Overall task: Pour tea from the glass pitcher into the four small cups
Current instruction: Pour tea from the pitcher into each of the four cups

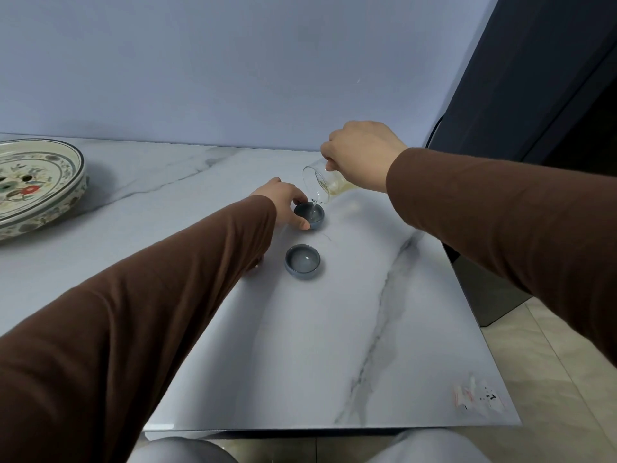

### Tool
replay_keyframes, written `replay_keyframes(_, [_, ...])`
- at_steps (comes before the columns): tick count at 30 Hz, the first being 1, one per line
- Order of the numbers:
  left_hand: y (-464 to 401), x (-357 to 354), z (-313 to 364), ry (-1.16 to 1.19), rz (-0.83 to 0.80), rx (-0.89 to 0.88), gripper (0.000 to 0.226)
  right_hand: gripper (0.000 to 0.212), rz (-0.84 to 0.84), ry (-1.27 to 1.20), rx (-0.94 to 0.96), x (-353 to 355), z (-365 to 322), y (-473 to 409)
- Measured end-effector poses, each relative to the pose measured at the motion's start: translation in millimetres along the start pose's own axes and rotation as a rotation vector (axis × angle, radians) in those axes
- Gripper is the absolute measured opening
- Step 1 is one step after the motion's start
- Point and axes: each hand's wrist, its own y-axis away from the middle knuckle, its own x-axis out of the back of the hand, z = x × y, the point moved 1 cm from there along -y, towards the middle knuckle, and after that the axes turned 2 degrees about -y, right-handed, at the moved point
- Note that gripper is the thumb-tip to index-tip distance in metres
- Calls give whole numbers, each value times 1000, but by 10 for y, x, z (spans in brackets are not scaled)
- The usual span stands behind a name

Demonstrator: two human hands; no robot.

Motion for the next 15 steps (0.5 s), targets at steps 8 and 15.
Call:
replay_keyframes(8, [-20,-21,-19,14,-10,20,66,24,6,24,18,36,-1,1])
replay_keyframes(15, [-9,-7,-6,7,-6,7,64,24,4,55,36,56,-10,-9])
